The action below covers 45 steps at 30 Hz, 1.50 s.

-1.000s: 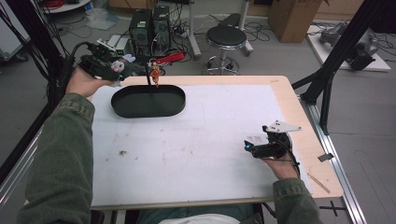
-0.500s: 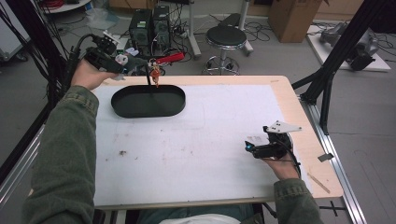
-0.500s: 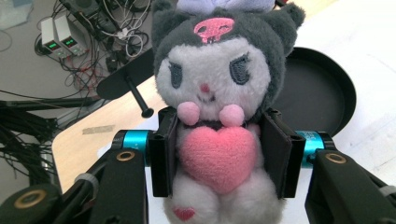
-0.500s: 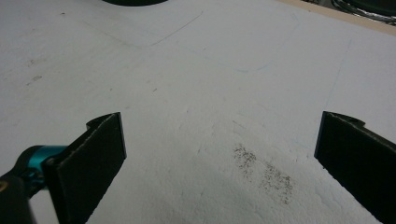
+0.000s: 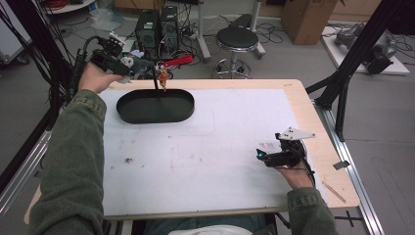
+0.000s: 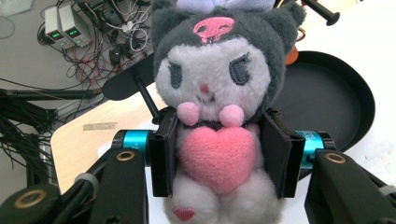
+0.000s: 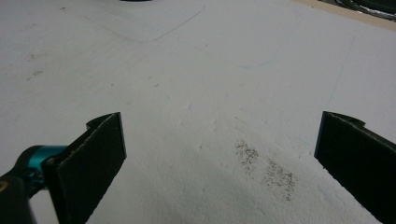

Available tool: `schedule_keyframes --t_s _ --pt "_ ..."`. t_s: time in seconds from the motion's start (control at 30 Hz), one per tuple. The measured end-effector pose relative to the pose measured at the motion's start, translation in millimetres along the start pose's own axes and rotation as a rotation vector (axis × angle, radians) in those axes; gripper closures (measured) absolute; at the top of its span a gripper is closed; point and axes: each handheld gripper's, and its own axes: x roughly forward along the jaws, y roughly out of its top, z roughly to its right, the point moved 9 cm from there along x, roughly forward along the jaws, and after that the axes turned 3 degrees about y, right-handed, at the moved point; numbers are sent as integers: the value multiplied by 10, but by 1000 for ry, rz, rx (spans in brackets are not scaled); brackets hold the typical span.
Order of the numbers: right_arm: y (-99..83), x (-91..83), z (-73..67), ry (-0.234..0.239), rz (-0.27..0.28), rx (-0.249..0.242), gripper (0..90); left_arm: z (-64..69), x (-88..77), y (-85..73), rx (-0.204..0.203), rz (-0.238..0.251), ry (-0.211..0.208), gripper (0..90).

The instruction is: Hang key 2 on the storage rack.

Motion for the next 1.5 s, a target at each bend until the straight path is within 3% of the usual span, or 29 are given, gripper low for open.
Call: schedule_keyframes --t_s 0.17,0.3,0.43,0.93,1.27,1.5 --pt "-11 -11 0 -3 -5 5 10 -51 5 -25 7 -13 40 470" --pt "-12 -18 2 -6 -3 5 10 -34 21 -49 4 -18 7 296" --pt "-12 -20 7 -5 -3 7 10 23 21 -84 15 -19 -23 181" --pt "-4 -16 5 -5 2 6 10 95 -61 -299 19 38 -105 73" --pt "2 -15 10 -7 4 1 10 181 -90 -433 18 44 -126 52" --pt "0 -17 8 -7 3 7 10 257 -117 -548 -6 39 -197 17"
